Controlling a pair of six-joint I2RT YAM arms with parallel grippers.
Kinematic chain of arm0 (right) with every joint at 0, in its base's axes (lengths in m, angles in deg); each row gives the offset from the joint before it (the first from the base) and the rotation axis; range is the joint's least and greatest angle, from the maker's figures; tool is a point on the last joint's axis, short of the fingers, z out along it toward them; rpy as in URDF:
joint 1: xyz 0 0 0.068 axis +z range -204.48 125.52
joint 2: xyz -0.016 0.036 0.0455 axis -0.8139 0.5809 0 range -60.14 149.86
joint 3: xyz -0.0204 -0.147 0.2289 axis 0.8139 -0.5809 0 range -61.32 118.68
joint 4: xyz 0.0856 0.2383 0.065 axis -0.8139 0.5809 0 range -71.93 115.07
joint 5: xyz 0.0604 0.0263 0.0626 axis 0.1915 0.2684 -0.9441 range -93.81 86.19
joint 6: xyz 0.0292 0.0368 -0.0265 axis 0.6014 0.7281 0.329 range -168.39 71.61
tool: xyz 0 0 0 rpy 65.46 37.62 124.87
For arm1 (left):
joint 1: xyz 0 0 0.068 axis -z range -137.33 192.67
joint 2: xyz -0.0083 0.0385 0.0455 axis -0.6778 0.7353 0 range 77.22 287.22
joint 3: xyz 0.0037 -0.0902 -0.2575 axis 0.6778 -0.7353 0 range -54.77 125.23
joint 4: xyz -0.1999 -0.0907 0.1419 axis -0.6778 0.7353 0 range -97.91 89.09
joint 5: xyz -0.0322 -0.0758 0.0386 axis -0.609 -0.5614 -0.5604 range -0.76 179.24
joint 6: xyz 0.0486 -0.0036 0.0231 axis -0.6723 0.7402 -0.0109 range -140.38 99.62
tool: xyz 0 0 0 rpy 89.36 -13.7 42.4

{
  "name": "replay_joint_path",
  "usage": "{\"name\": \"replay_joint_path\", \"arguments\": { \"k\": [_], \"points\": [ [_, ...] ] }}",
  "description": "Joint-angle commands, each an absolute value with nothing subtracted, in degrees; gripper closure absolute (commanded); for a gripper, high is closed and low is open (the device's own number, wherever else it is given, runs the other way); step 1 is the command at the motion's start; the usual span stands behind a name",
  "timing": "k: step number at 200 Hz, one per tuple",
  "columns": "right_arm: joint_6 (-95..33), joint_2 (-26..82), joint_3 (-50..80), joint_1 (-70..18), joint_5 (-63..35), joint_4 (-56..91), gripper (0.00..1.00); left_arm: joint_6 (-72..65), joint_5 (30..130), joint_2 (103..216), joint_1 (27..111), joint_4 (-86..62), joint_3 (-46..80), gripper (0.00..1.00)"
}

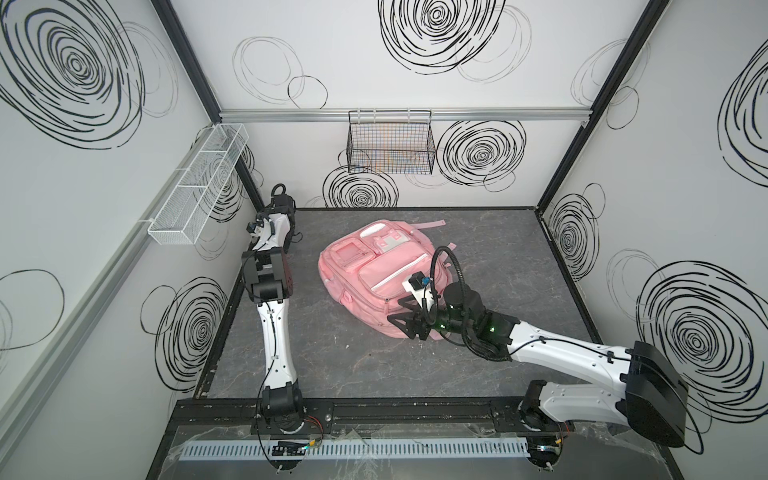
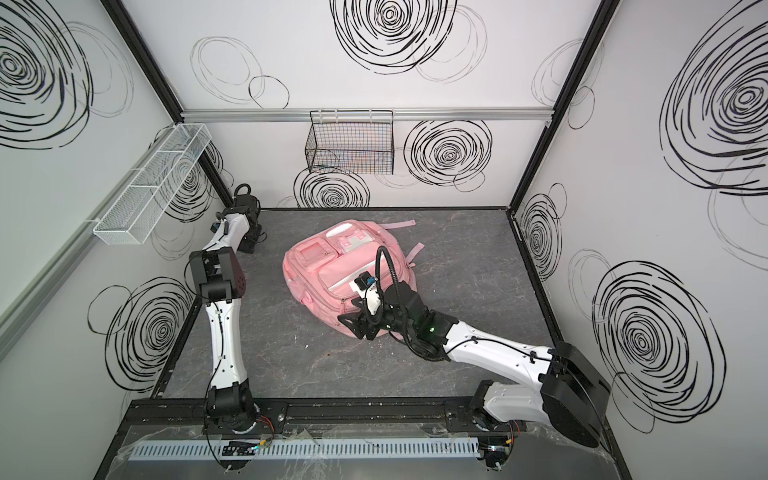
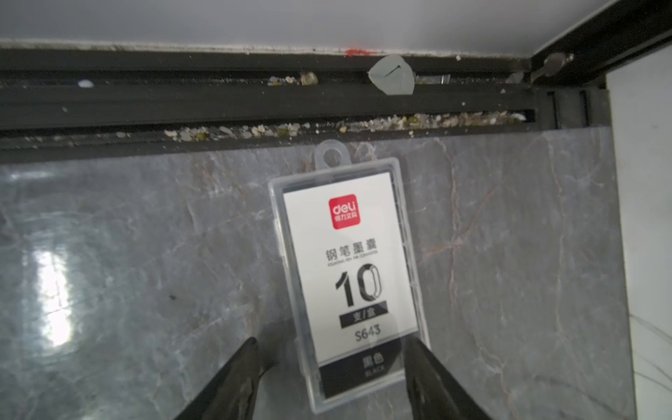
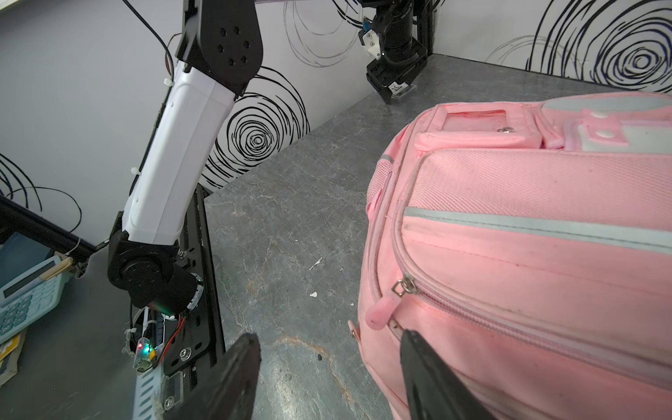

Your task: Pack the student bag

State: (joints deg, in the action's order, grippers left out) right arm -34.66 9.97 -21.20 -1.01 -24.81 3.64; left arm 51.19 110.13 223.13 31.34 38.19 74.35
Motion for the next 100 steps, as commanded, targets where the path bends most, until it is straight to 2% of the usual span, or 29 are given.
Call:
{"name": "replay_joint_path", "arguments": {
  "k": [1,30,76,100],
  "points": [
    [-35.9,9.3,-20.7,-0.6,-25.1,4.2,0.34,43.9,112.0,212.0,33.5,28.5,67.8,0.33],
    [-35.7,9.5,-20.5,-0.6,-26.9,3.9,0.35,28.9,115.6,207.0,33.8,21.8,64.7,0.32],
    [-35.4,9.7,-21.0,-0.6,-27.1,3.7,0.35,2.4,112.1,209.1,31.7,17.9,64.8,0.38],
    [-35.6,9.7,-21.0,-0.6,-27.2,4.2,0.35,-3.3,112.0,211.5,30.2,20.5,65.7,0.38]
  ]
}}
